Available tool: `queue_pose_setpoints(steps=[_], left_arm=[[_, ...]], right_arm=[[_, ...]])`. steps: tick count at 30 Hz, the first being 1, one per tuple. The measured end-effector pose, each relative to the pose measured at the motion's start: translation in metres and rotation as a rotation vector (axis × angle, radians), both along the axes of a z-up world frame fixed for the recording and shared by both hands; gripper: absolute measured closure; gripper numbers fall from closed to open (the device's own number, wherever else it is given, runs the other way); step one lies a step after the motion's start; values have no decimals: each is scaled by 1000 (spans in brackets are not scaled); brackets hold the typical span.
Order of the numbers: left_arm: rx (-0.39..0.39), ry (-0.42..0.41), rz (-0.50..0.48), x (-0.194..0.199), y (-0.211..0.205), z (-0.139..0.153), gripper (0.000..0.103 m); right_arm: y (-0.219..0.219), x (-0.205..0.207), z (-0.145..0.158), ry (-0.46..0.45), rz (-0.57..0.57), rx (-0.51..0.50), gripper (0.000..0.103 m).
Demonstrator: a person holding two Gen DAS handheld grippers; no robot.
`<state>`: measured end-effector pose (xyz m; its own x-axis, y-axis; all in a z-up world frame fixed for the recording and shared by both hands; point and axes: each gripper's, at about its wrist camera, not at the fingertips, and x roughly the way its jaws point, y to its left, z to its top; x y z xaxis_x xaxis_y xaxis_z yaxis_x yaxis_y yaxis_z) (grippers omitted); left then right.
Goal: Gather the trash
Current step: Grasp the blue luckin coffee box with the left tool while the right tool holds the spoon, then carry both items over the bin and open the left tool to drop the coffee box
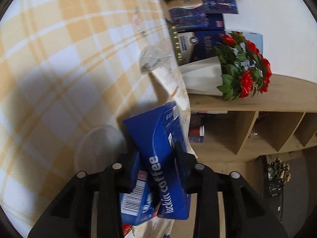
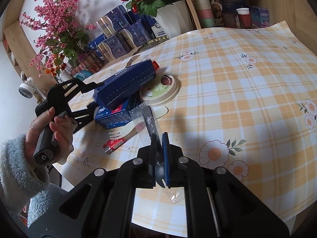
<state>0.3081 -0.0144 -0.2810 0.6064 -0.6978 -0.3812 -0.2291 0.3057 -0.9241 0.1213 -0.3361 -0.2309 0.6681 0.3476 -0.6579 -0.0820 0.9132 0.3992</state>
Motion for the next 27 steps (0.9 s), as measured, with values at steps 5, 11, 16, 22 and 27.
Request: queue_pose_setpoints(steps=[5, 11, 16, 22, 27], left_arm=[[121, -175, -64, -1, -11, 58, 82], [384, -393, -191, -10, -29, 142, 84], [513, -461, -267, -37, -24, 179, 84], [595, -490, -340, -90, -3, 192, 84], [634, -494, -386, -136, 11, 193, 84]], right_arm=[[-1, -4, 5, -11, -5, -8, 93], [-4, -12, 18, -36, -30, 8, 93], [-2, -28, 31, -59, -45, 25, 93], [9, -53, 45, -86, -41, 27, 93], [19, -78, 53, -103, -34, 27, 93]])
